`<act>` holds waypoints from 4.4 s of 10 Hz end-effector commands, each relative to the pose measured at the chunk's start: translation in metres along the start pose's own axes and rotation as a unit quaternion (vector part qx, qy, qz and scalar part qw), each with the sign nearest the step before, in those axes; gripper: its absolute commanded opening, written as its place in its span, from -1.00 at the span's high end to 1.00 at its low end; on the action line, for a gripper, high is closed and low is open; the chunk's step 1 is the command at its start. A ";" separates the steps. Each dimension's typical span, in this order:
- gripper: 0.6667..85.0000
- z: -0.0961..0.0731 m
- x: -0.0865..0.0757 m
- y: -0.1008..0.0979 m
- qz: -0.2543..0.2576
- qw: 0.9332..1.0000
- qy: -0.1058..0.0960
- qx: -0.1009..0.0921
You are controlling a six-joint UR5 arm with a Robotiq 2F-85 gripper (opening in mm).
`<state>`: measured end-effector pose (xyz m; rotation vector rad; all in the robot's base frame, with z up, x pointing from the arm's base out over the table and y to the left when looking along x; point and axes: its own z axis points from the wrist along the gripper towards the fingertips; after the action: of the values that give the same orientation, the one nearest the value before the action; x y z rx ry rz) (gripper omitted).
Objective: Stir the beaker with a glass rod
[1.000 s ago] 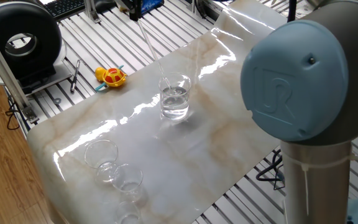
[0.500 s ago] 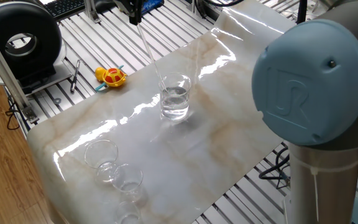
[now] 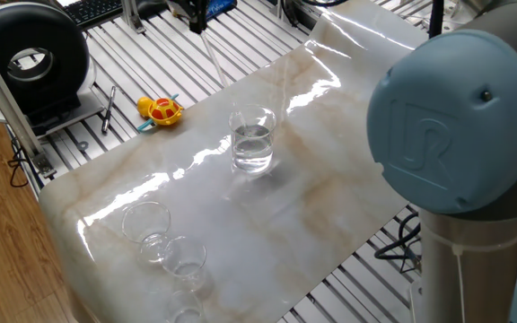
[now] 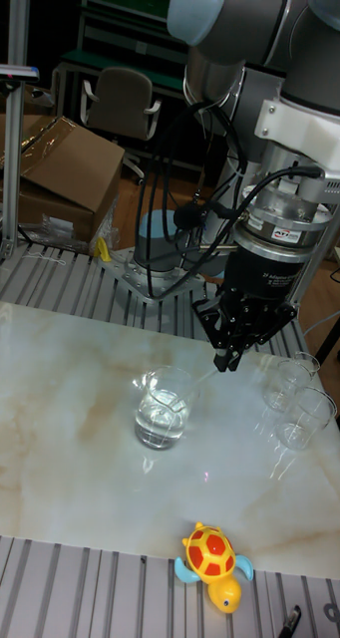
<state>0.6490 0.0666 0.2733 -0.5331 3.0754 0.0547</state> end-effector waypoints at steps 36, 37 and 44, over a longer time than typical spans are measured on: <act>0.99 0.011 0.010 0.004 0.026 0.999 0.007 -0.021; 0.99 0.011 0.008 0.002 0.037 0.999 0.004 -0.017; 0.99 0.012 0.013 -0.002 0.054 0.998 0.016 -0.010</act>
<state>0.6390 0.0611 0.2608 -0.3858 3.1247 0.0775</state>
